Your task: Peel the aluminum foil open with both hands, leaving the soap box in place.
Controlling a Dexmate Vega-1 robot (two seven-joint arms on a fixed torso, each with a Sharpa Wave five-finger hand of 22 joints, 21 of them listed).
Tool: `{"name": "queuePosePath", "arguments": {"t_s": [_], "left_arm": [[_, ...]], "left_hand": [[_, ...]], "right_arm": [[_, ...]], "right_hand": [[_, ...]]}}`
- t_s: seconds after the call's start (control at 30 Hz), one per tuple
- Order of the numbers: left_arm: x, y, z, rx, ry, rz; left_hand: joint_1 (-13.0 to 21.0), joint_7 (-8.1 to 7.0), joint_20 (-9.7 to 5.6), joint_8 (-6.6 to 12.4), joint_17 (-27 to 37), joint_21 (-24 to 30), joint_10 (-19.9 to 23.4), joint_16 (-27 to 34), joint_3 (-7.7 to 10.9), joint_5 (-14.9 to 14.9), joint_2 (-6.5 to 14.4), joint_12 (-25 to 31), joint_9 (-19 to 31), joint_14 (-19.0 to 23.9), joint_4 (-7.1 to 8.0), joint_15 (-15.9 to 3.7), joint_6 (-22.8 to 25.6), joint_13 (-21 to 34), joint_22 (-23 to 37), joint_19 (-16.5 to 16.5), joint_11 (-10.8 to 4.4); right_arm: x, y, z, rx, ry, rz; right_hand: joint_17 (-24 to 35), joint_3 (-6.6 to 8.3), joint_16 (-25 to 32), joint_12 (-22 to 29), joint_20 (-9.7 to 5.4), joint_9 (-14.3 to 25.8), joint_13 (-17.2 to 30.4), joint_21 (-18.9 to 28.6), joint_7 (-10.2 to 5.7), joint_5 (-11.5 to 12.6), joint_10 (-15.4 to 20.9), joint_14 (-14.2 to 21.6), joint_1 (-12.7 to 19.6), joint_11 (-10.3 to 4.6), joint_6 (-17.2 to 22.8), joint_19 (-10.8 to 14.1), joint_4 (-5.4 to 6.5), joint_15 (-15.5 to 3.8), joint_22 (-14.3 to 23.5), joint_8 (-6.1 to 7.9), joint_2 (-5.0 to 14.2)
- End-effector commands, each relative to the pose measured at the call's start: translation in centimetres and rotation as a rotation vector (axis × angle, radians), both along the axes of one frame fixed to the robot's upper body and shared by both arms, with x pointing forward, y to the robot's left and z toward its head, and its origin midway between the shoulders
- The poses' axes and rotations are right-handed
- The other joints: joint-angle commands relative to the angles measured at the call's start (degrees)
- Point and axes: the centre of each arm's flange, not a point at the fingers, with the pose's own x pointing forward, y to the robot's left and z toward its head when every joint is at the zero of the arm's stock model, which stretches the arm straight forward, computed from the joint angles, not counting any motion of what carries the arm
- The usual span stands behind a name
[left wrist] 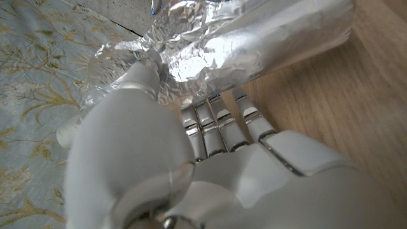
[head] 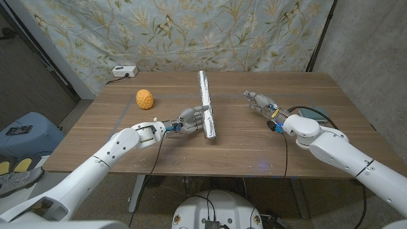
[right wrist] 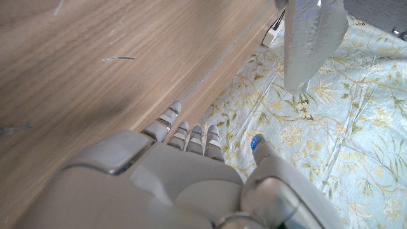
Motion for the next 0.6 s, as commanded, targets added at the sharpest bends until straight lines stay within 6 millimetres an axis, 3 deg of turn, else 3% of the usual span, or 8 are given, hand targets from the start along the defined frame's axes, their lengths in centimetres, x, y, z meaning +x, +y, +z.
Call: {"name": "queuePosePath", "arguments": {"t_s": [0.03,0.6], "left_arm": [[-0.7,0.6,0.3,0.020,0.008,-0.023],[-1.4,0.2,1.0,0.070,-0.013,-0.034]], "left_hand": [[-0.21,1.22,0.43,9.83,0.20,0.30,0.49,-0.11,1.51,0.49,4.61,-0.41,0.04,0.10,1.01,0.60,1.01,-0.17,0.08,0.02,-0.05],[-0.23,1.65,1.57,9.55,0.17,0.44,-0.12,-0.07,1.72,0.75,4.83,-1.14,-0.07,0.05,0.84,1.78,0.63,-0.08,0.12,-0.19,1.33]], "right_arm": [[-0.8,0.3,-0.6,0.014,-0.001,0.003],[-2.8,0.3,-0.4,0.005,0.009,-0.011]], "right_hand": [[0.30,0.07,0.20,0.11,-4.28,0.33,0.29,0.43,0.46,-0.03,-0.37,-0.13,0.89,0.17,0.06,0.21,-0.38,-0.80,0.09,0.13,1.14],[0.30,0.12,0.30,0.16,-4.13,0.33,0.29,0.49,0.62,-0.07,-0.24,0.08,1.17,0.17,0.21,0.42,-0.58,-0.52,0.09,0.18,1.32]]}}
